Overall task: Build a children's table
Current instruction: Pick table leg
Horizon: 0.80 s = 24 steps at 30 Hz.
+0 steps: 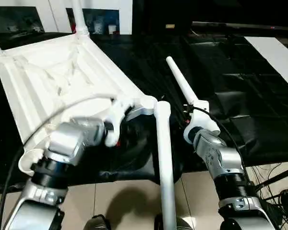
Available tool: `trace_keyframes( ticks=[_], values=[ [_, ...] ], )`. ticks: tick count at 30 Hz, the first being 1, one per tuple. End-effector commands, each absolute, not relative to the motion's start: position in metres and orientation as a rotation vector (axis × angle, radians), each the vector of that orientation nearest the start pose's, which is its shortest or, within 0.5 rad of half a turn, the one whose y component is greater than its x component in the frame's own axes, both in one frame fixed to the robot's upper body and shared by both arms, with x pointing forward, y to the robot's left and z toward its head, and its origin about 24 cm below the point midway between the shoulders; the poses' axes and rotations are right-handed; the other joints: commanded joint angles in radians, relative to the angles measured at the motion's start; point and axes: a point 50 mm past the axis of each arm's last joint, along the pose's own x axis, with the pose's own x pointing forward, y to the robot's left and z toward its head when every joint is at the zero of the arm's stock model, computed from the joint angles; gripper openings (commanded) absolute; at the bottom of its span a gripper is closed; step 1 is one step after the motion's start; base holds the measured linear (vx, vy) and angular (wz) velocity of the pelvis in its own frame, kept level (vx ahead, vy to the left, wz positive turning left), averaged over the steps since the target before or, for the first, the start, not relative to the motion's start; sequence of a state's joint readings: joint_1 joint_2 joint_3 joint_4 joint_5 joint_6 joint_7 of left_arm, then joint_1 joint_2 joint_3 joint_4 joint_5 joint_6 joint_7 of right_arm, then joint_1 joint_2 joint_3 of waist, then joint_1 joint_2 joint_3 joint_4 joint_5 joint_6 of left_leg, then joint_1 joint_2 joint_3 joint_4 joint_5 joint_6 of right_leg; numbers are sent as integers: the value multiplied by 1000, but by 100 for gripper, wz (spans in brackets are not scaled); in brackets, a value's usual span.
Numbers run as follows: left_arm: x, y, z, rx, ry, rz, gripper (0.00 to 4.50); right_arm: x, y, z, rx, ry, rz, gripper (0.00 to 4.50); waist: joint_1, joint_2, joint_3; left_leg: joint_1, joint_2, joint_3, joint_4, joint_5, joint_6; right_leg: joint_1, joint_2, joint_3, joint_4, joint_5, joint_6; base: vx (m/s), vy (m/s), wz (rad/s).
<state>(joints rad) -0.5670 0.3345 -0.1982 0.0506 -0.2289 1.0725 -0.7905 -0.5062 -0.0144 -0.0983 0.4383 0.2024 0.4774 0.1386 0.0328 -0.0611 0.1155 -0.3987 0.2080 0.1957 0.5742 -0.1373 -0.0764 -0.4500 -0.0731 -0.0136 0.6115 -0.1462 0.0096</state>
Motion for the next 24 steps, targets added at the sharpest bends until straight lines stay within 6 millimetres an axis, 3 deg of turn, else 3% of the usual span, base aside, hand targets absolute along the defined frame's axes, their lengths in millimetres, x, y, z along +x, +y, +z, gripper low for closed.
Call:
trace_keyframes(
  ticks=[1,15,24],
  values=[
    [299,109,88,64,732,-923,252,331,-119,32,218,465,225,388,2,16,-90,22,-2,-2,-54,-253,-22,59,-22,17,-71,-249,-144,0,0,0],
    [295,94,96,-86,729,-949,356,332,-119,32,210,464,225,388,2,14,-91,21,-5,-3,-50,-268,-16,56,-22,15,-78,-291,-124,0,0,0],
    [293,90,84,-122,770,-905,408,332,-119,33,207,462,226,388,2,12,-92,18,-5,-2,-48,-254,-10,59,-22,15,-76,-269,-126,0,0,0]
  ],
)
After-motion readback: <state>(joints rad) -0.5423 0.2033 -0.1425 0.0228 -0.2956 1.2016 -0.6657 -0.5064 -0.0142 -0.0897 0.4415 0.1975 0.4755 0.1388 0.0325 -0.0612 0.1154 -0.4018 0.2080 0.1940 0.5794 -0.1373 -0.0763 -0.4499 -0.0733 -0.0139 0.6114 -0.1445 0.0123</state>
